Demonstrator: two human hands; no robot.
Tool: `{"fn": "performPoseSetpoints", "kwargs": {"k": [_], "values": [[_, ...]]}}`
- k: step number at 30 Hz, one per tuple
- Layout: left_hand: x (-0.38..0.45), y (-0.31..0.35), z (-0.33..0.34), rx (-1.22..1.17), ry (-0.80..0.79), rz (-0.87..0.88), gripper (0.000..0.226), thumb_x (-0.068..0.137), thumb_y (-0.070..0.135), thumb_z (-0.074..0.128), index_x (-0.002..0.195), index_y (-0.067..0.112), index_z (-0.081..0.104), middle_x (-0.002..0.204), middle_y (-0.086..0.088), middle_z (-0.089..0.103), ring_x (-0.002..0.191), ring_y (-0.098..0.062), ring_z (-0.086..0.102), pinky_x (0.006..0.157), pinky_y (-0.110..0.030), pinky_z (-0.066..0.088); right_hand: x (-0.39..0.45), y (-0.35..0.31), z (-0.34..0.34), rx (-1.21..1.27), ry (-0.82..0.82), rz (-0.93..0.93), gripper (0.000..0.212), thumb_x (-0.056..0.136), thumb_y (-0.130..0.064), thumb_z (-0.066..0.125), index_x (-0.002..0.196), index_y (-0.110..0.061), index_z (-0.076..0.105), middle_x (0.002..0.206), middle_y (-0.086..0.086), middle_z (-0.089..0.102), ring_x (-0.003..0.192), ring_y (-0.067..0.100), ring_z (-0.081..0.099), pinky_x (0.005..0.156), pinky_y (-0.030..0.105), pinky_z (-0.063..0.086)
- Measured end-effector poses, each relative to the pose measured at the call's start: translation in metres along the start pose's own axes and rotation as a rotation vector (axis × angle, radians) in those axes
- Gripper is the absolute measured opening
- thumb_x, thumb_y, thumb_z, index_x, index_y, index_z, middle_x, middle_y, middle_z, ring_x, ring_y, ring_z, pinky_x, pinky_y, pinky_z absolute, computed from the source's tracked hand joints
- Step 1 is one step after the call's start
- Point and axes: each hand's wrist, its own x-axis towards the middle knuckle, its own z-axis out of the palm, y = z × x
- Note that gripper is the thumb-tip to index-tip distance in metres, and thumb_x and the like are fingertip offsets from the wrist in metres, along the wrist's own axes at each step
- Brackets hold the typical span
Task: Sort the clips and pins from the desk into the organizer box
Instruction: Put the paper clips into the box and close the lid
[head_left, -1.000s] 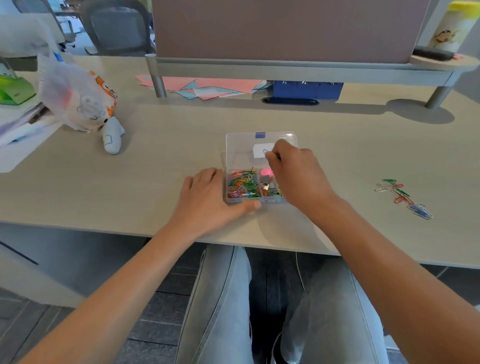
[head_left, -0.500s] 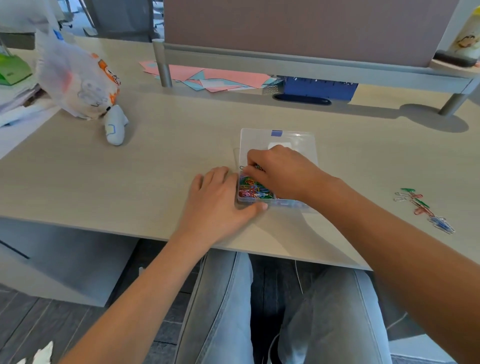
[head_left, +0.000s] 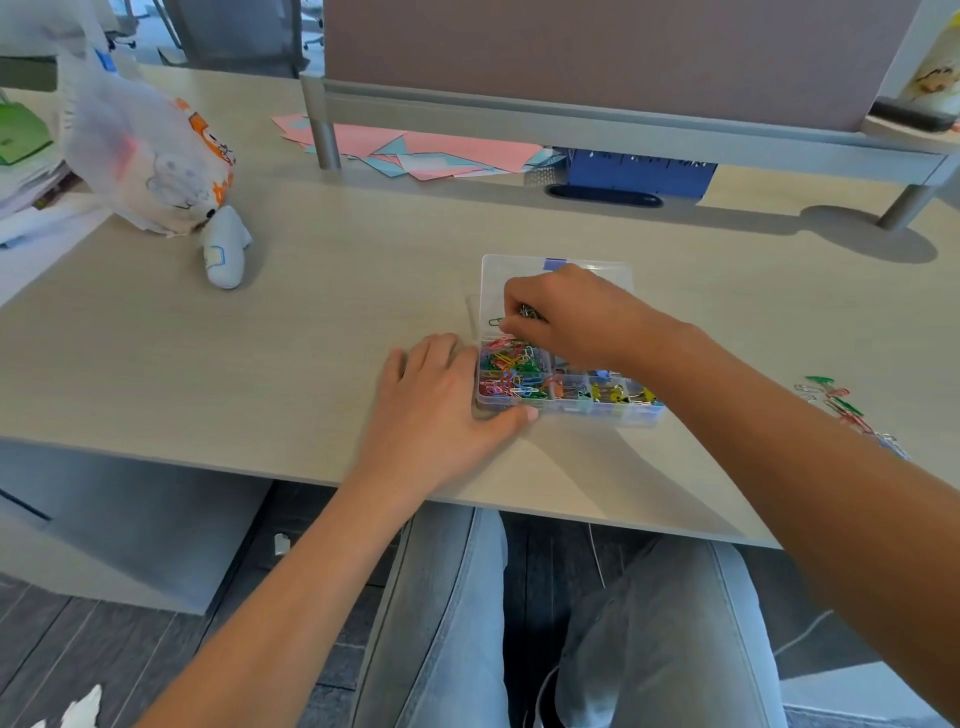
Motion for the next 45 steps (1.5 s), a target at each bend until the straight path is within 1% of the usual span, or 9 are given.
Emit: {"fn": "performPoseSetpoints", "kwargs": {"k": [8,14,20,25,27,30,35,40,45], "values": [[0.000,0.000,0.000,-0.009,0.002,0.000,0.078,0.076,0.087,0.034,0.127,0.032,0.054,0.124,0.007,0.051,0.124,-0.016,0.042,0.105,-0.043,0.034,0.011,-0.001,0.001,0.012,-0.091,-0.050,0.012,0.097,-0.035,0.062,0.097,-0.023,0.064,0.091,-0.002,0.066,0.082,0.017,0.059,0.070,0.036,0.051],[0.000,0.000,0.000,-0.005,0.003,0.005,0.079,0.076,0.087,0.034,0.127,0.030,0.055,0.123,0.007,0.052,0.122,-0.016,0.044,0.104,-0.043,0.035,0.012,0.001,0.002,0.074,-0.059,-0.020,0.010,0.095,-0.031,0.065,0.102,-0.025,0.064,0.083,-0.006,0.058,0.077,0.015,0.056,0.060,0.027,0.040],[0.000,0.001,-0.001,-0.008,0.007,0.007,0.078,0.077,0.086,0.034,0.127,0.031,0.055,0.123,0.006,0.052,0.123,-0.017,0.044,0.104,-0.044,0.035,0.011,0.001,0.000,0.150,0.001,-0.021,0.012,0.096,-0.029,0.062,0.102,-0.021,0.069,0.097,-0.004,0.067,0.085,0.013,0.058,0.075,0.029,0.048],[0.000,0.000,-0.001,-0.010,0.014,0.012,0.079,0.074,0.088,0.037,0.125,0.030,0.054,0.122,0.007,0.053,0.122,-0.017,0.045,0.104,-0.044,0.036,0.004,0.001,-0.008,0.266,0.057,0.070,0.023,0.103,-0.024,0.051,0.104,-0.015,0.073,0.095,-0.002,0.071,0.074,0.009,0.058,0.067,0.020,0.044],[0.002,0.000,-0.001,-0.018,-0.003,-0.006,0.089,0.071,0.092,0.034,0.128,0.026,0.049,0.127,0.005,0.054,0.124,-0.018,0.046,0.104,-0.045,0.036,0.000,0.003,-0.009,0.300,0.071,0.118,0.024,0.103,-0.019,0.049,0.106,-0.015,0.073,0.095,-0.002,0.071,0.078,0.009,0.061,0.066,0.016,0.044],[0.004,0.000,-0.002,-0.116,-0.030,-0.050,0.109,0.069,0.095,0.031,0.149,0.022,0.028,0.149,0.000,0.041,0.137,-0.023,0.038,0.112,-0.049,0.032,-0.009,0.006,-0.009,0.299,0.114,0.173,0.030,0.098,-0.009,0.047,0.107,-0.018,0.074,0.096,-0.008,0.068,0.089,0.014,0.064,0.072,0.020,0.048],[0.013,0.009,-0.007,-0.213,-0.084,-0.033,0.105,0.072,0.093,0.024,0.156,0.031,0.015,0.164,-0.001,0.019,0.150,-0.020,0.018,0.119,-0.051,0.022,-0.030,0.009,0.004,0.225,0.177,0.205,0.030,0.096,-0.012,0.053,0.114,-0.019,0.076,0.099,-0.005,0.062,0.092,0.011,0.058,0.081,0.023,0.040],[0.026,0.016,-0.008,-0.233,-0.102,-0.022,0.089,0.082,0.085,0.018,0.155,0.035,0.025,0.166,0.001,0.015,0.151,-0.017,0.013,0.120,-0.050,0.018,-0.041,0.009,0.014,0.173,0.175,0.199,0.038,0.098,-0.009,0.048,0.128,-0.019,0.069,0.112,0.004,0.061,0.112,0.024,0.053,0.090,0.032,0.044],[0.023,0.011,-0.006,-0.236,-0.075,-0.039,0.086,0.085,0.080,0.012,0.145,0.028,0.044,0.157,-0.002,0.033,0.146,-0.021,0.025,0.118,-0.046,0.024,-0.043,0.008,0.015,0.151,0.174,0.205,0.039,0.098,-0.009,0.048,0.130,-0.020,0.068,0.123,0.006,0.060,0.118,0.024,0.050,0.094,0.032,0.043]]}}
